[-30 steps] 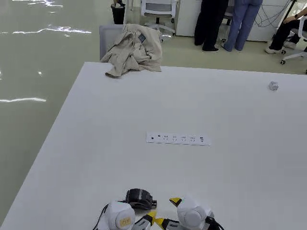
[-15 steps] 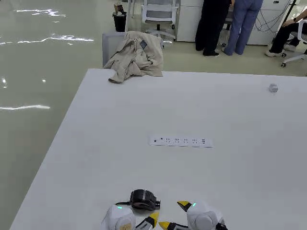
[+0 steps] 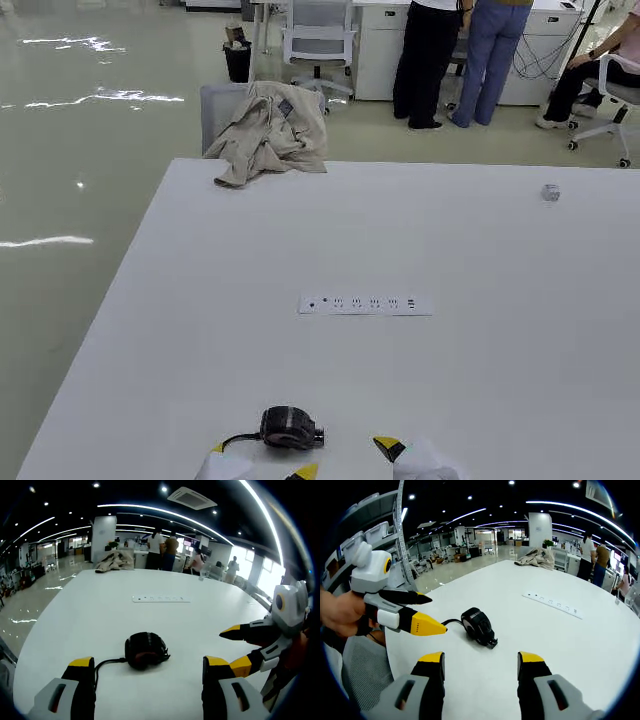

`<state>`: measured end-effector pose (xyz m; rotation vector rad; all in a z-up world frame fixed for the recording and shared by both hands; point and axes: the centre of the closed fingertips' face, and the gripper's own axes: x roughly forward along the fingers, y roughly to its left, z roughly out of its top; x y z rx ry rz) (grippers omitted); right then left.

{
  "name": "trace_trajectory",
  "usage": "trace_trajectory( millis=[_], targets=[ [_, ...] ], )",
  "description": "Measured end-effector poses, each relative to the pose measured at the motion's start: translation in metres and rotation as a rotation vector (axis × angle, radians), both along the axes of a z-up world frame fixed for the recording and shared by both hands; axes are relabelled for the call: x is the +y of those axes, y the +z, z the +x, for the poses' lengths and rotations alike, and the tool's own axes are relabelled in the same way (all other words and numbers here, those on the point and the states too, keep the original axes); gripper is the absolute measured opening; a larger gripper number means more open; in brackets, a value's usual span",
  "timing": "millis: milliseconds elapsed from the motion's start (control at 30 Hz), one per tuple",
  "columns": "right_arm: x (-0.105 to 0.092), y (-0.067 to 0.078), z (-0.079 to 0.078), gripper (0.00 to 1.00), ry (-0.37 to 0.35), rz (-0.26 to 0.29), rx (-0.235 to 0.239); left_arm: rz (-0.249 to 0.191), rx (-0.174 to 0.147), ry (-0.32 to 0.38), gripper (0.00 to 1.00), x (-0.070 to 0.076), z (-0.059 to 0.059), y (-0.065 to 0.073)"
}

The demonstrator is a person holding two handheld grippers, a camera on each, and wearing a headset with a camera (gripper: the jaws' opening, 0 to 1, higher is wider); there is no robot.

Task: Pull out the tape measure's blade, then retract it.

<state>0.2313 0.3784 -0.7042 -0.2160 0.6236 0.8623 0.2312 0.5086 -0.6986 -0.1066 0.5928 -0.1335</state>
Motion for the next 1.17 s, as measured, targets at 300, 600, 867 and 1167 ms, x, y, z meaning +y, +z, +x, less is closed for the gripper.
trace_trajectory(
  millis=[300, 600, 867, 1167],
  targets=[
    [-0.013, 0.021, -0.009, 0.65, -0.036, 0.026, -0.009, -0.006, -0.001, -0.012, 0.86, 0.000, -0.011, 0.008],
    [-0.020, 0.047, -0.015, 0.70, -0.080, 0.065, -0.035, -0.034, 0.012, -0.020, 0.90, 0.004, -0.026, 0.013],
    [-0.027, 0.056, -0.022, 0.72, -0.106, 0.072, -0.035, -0.049, 0.019, -0.022, 0.92, 0.005, -0.038, 0.018],
    [-0.040, 0.062, -0.032, 0.76, -0.158, 0.073, -0.016, -0.061, 0.024, -0.008, 0.94, 0.010, -0.051, 0.023]
  ],
)
